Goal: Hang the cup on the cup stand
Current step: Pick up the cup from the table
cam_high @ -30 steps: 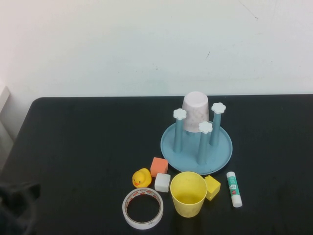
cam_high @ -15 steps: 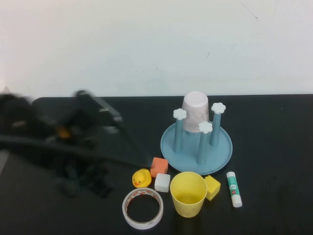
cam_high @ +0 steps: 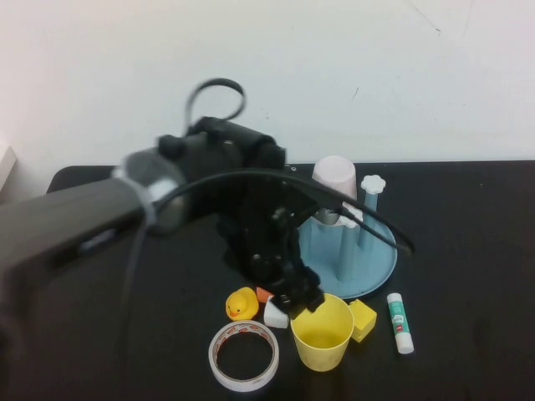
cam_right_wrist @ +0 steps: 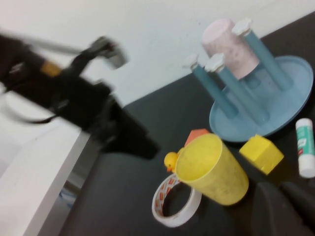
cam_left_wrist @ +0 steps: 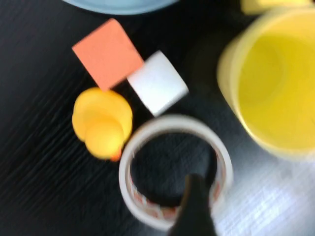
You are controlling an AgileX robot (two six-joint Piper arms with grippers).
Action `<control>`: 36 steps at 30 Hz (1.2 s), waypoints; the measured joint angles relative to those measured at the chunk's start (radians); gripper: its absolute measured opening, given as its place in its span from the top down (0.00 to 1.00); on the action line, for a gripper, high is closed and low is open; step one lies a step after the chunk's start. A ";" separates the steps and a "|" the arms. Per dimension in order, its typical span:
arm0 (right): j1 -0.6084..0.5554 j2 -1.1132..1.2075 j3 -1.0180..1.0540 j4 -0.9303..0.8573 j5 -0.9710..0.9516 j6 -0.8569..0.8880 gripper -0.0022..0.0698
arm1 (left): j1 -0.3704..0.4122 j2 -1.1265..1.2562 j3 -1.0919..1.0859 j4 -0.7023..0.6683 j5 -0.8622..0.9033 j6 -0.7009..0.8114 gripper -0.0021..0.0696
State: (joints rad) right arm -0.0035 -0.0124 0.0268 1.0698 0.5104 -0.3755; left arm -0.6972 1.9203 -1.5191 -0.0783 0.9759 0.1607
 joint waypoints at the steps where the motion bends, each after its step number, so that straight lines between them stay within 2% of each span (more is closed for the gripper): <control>1: 0.000 0.000 0.000 0.000 0.008 0.000 0.96 | 0.000 0.032 -0.024 0.000 0.000 -0.026 0.27; 4: 0.000 0.000 0.000 -0.001 0.025 0.000 0.96 | 0.000 0.106 -0.082 -0.003 0.000 -0.075 0.25; 9: 0.000 0.000 0.000 -0.003 0.029 0.000 0.96 | 0.000 0.194 -0.119 -0.058 -0.030 -0.094 0.29; 15: 0.000 0.000 0.000 -0.007 0.035 0.000 0.96 | 0.000 0.264 -0.126 -0.107 -0.072 -0.094 0.38; 18: 0.000 0.000 0.000 -0.008 0.036 0.000 0.96 | 0.000 0.290 -0.126 -0.107 -0.092 -0.094 0.51; 23: 0.000 0.000 0.000 -0.014 0.037 0.000 0.96 | 0.000 0.310 -0.126 -0.107 -0.097 -0.093 0.85; 26: 0.000 0.000 0.000 -0.015 0.037 0.000 0.96 | 0.000 0.304 -0.126 -0.103 -0.102 -0.087 0.94; 32: 0.000 0.000 0.000 -0.017 0.037 -0.020 0.96 | -0.010 0.198 -0.100 -0.056 -0.112 -0.063 0.95; 36: 0.000 0.000 0.000 -0.017 0.040 -0.023 0.96 | -0.025 0.039 0.044 -0.024 -0.224 -0.063 0.95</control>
State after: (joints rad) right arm -0.0035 -0.0124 0.0268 1.0532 0.5500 -0.3981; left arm -0.7224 1.9597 -1.4749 -0.1024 0.7516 0.0978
